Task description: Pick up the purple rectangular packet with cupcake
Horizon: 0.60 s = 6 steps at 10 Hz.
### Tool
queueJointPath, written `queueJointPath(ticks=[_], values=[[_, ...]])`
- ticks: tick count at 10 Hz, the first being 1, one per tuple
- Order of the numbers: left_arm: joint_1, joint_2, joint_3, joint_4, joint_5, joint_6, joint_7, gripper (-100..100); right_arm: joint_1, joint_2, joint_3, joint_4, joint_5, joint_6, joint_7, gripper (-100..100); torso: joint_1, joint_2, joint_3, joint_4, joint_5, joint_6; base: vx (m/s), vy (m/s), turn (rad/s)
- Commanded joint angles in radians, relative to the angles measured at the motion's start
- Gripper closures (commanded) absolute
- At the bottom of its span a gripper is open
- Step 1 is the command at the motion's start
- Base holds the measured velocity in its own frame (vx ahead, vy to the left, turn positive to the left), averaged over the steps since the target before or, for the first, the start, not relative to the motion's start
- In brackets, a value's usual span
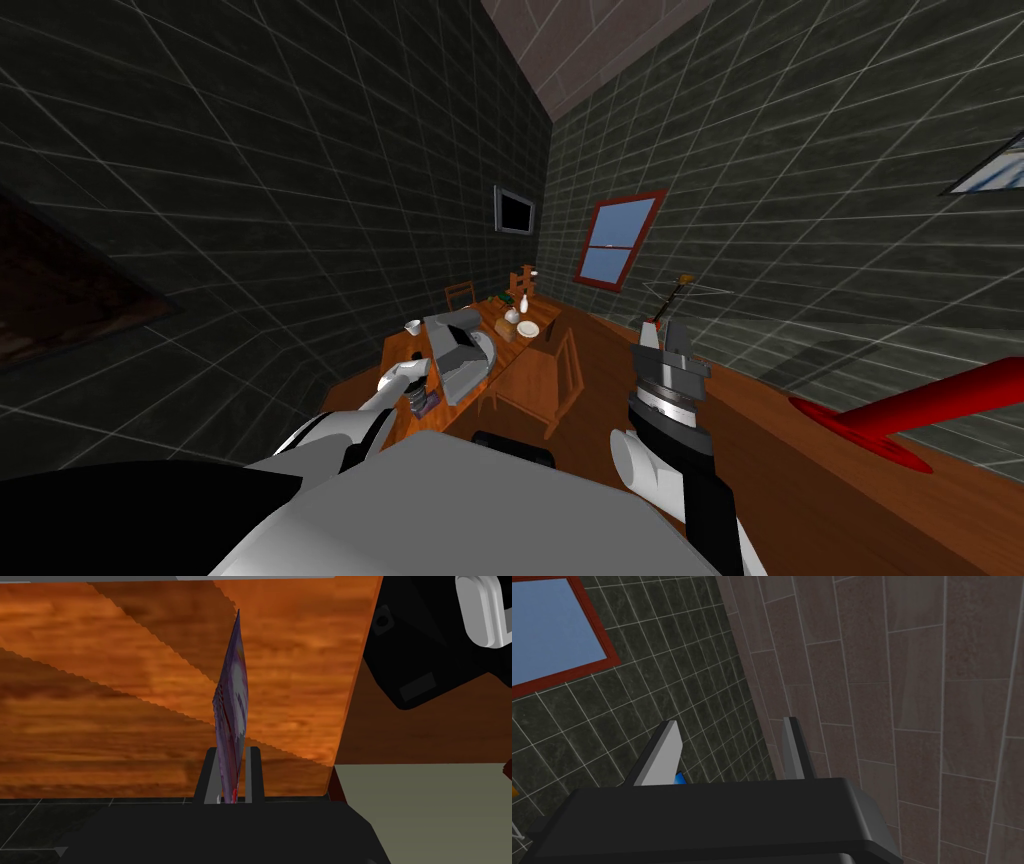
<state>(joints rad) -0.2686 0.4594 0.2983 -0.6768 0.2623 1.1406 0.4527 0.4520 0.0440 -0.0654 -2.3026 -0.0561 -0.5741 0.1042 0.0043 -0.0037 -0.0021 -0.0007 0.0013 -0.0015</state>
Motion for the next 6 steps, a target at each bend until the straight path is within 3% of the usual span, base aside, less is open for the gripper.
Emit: queueJointPath(ticks=[1,2,4,5,6], values=[[0.0,0.0,0.0,0.0,0.0,0.0,0.0,0,0.0,0.0,0.0,0.0,0.0,0.0,0.0,0,0.0,0.0,0.0,0.0,0.0,0.0,0.0,0.0,0.0],[-0.016,-0.001,-0.014,-0.032,-0.007,0.036,0.0,100,0.0,0.0,0.0,0.0,0.0,0.0,0.0,0,0.0,0.0,0.0,0.0,0.0,0.0,0.007,-0.005,0.232],[-0.03,-0.006,-0.029,-0.071,-0.014,0.078,0.003,100,0.0,0.0,0.0,0.0,0.0,0.0,0.0,0,-0.001,-0.001,0.0,0.0,-0.001,-0.001,0.015,-0.014,0.176],[-0.02,-0.004,-0.024,-0.068,-0.012,0.068,0.003,100,0.0,0.0,0.0,0.0,0.0,0.0,0.0,0,-0.002,-0.001,0.0,0.0,-0.001,0.0,0.005,-0.007,0.011],[-0.021,-0.005,-0.025,-0.069,-0.012,0.071,0.003,0,0.0,0.0,0.0,0.0,0.0,0.0,0.0,0,-0.001,0.0,0.0,0.0,0.0,0.0,0.0,0.0,0.0]])
